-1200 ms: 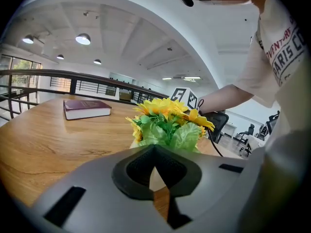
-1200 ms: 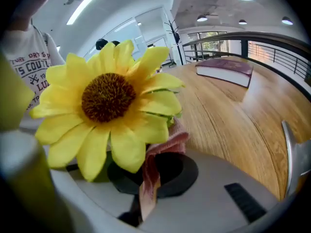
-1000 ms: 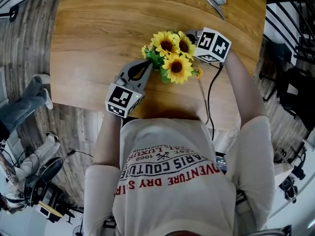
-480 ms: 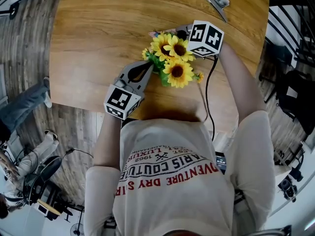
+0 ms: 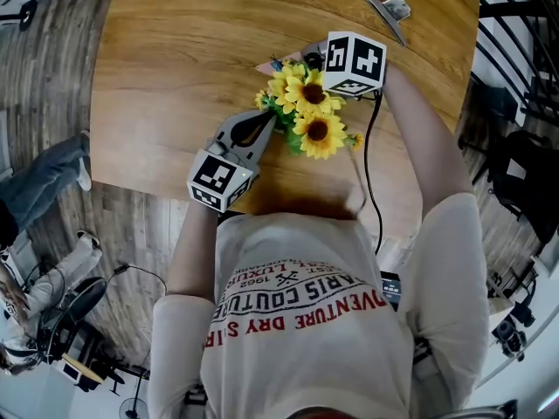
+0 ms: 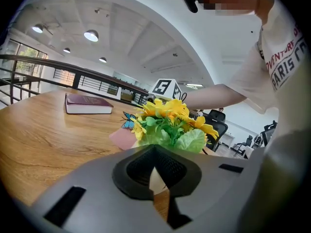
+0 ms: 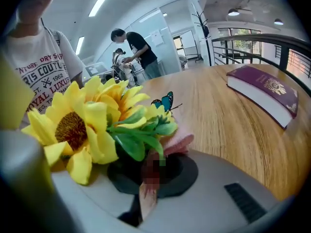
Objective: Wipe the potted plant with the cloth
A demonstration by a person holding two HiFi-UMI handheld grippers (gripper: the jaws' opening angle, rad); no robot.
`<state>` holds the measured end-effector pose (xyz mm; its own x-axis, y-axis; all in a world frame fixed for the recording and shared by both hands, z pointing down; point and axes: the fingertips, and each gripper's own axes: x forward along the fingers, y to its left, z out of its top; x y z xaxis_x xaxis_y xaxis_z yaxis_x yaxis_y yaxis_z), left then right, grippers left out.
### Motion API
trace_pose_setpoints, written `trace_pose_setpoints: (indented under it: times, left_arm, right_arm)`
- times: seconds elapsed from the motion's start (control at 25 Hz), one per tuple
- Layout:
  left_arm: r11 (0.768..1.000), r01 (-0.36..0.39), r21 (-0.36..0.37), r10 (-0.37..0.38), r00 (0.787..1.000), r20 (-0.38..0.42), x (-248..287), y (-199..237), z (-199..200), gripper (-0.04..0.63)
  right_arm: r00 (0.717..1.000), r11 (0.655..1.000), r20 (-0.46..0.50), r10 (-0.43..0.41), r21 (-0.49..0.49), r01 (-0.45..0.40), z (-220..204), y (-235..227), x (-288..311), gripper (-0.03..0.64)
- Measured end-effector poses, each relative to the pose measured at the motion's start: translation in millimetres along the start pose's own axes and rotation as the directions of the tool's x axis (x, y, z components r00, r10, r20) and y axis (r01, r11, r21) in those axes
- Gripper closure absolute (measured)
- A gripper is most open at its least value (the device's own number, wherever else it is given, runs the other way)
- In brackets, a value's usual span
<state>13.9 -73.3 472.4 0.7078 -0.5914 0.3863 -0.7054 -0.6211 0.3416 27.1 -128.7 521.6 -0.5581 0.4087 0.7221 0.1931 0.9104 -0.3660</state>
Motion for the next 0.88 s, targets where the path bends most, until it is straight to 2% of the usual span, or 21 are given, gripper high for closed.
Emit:
trace_pose_setpoints:
  times: [0.2, 0.48, 0.76, 0.88]
  left_arm:
    - [1.0, -0.005, 0.005, 0.005, 1.0, -0.004, -5.4, -1.0, -3.1, 0.58]
    - [0.999, -0.021, 0.041, 0.022, 0.999, -0.033, -6.9, 2.1, -5.0, 0.58]
    - [0.994, -0.046, 0.102, 0.047, 0.999, -0.007, -16.8, -7.0, 11.1, 0.579]
    - [0.99, -0.073, 0.122, 0.07, 0.997, 0.032, -22.8, -12.1, 24.4, 0.579]
  right_arm:
    - [0.996, 0.997, 0.054, -0.074, 0.028, 0.072, 4.2, -3.0, -2.1, 0.581]
    - [0.978, 0.973, -0.054, -0.202, 0.105, 0.206, -42.0, -5.8, -21.0, 0.58]
    - [0.949, 0.929, -0.104, -0.298, 0.196, 0.313, -83.0, 13.8, -50.1, 0.581]
    - [0.926, 0.894, -0.108, -0.361, 0.241, 0.377, -97.2, 25.7, -65.0, 0.58]
